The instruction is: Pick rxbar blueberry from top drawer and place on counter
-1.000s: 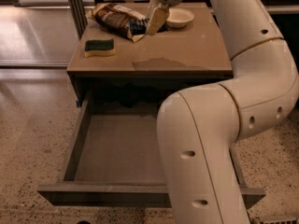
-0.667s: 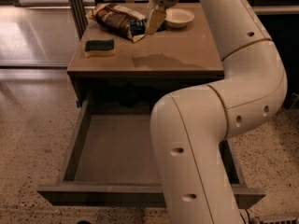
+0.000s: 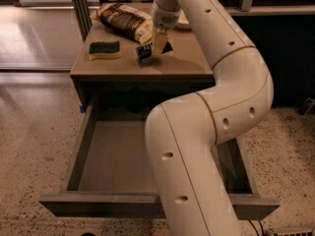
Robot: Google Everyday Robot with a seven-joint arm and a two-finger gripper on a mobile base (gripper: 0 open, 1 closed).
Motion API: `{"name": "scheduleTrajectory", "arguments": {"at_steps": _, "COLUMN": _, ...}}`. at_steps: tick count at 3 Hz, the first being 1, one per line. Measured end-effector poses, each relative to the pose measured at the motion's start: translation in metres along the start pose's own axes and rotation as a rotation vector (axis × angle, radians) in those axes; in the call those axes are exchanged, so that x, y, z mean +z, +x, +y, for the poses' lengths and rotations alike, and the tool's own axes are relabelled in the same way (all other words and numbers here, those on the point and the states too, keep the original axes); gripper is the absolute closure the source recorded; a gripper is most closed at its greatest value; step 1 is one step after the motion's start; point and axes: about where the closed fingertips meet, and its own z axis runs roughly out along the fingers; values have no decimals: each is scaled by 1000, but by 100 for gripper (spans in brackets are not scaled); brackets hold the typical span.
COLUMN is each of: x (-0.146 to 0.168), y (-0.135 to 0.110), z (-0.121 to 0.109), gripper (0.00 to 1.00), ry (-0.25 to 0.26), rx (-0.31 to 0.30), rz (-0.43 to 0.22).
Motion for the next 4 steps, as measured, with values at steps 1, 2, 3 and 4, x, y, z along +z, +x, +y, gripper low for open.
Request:
{"name": "scheduleTrajectory", "arguments": {"at_steps": 1, "x": 35, "y": -7, "z": 27, "gripper": 100, "ry": -136, "rx": -27, "rz": -3}}
{"name": "scheduleTrajectory", "arguments": {"at_steps": 2, "x": 36, "y": -7, "z": 28, "gripper": 81, "ry": -142, "rx": -27, "rz": -5}}
{"name": "scheduleTrajectory", "arguments": {"at_steps": 3, "x": 36, "y": -7, "z": 28, "gripper": 58, "ry": -142, "rx": -27, "rz": -5}}
{"name": "scheduleTrajectory", "arguments": {"at_steps": 4, "x": 36, "y": -7, "z": 28, "gripper": 35, "ry": -142, "rx": -27, "rz": -5}}
